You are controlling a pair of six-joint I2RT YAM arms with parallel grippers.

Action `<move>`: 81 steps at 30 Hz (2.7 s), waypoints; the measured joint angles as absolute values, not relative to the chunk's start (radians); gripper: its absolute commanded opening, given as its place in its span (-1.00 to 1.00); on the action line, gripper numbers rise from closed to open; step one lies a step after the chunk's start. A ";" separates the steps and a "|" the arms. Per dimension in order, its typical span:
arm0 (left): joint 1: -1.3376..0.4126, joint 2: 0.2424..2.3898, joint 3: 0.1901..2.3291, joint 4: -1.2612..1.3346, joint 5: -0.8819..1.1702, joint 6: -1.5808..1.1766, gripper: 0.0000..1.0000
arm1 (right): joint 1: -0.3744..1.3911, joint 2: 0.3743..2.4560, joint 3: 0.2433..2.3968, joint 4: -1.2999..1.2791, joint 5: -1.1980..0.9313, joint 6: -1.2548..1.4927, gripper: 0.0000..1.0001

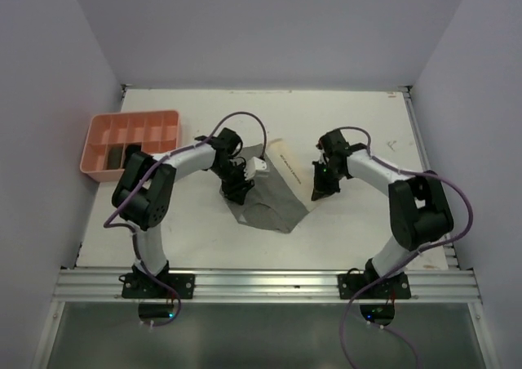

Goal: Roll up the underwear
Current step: Flatten the underwear

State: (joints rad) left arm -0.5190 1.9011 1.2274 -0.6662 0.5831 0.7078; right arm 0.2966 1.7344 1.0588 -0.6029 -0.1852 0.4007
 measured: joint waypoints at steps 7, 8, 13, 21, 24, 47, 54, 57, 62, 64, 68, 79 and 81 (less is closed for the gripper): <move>-0.284 1.892 1.385 -0.875 0.657 0.894 0.05 | 0.374 1.434 1.090 -0.669 -0.231 0.429 -0.68; -0.255 1.890 1.421 -0.871 0.670 0.894 0.05 | 0.370 1.438 1.131 -0.662 -0.228 0.429 -0.70; -0.235 1.894 1.488 -0.768 0.706 0.703 0.01 | 0.364 1.714 1.390 -0.553 -0.247 0.426 -0.76; -0.256 2.057 1.499 -0.561 0.698 0.336 0.03 | 0.366 2.114 1.554 -0.510 -0.287 0.396 -0.81; -0.267 2.108 1.519 -0.529 0.687 0.281 0.01 | 0.366 2.128 1.551 -0.523 -0.288 0.369 -0.84; -0.389 2.183 1.604 -0.498 0.661 0.348 0.02 | 0.361 1.691 1.225 -0.533 -0.184 0.419 -0.69; -0.410 1.996 1.430 -0.559 0.685 0.456 0.03 | 0.334 1.900 1.394 -0.527 -0.125 0.427 -0.69; -0.446 1.940 1.372 -0.559 0.707 0.487 0.02 | 0.330 1.980 1.439 -0.532 -0.113 0.427 -0.69; -0.539 1.916 1.301 -0.528 0.723 0.519 0.01 | 0.324 2.047 1.497 -0.538 -0.094 0.427 -0.66; -0.571 1.916 1.279 -0.518 0.725 0.534 0.01 | 0.318 2.056 1.516 -0.538 -0.092 0.427 -0.66; -0.613 1.917 1.270 -0.488 0.730 0.561 0.02 | 0.307 2.069 1.545 -0.537 -0.091 0.427 -0.66; -0.799 1.919 1.266 -0.267 0.710 0.556 -0.02 | 0.300 2.143 1.588 -0.531 -0.100 0.422 -0.72; -0.819 1.922 1.260 -0.219 0.705 0.541 -0.04 | 0.298 2.143 1.588 -0.531 -0.100 0.421 -0.73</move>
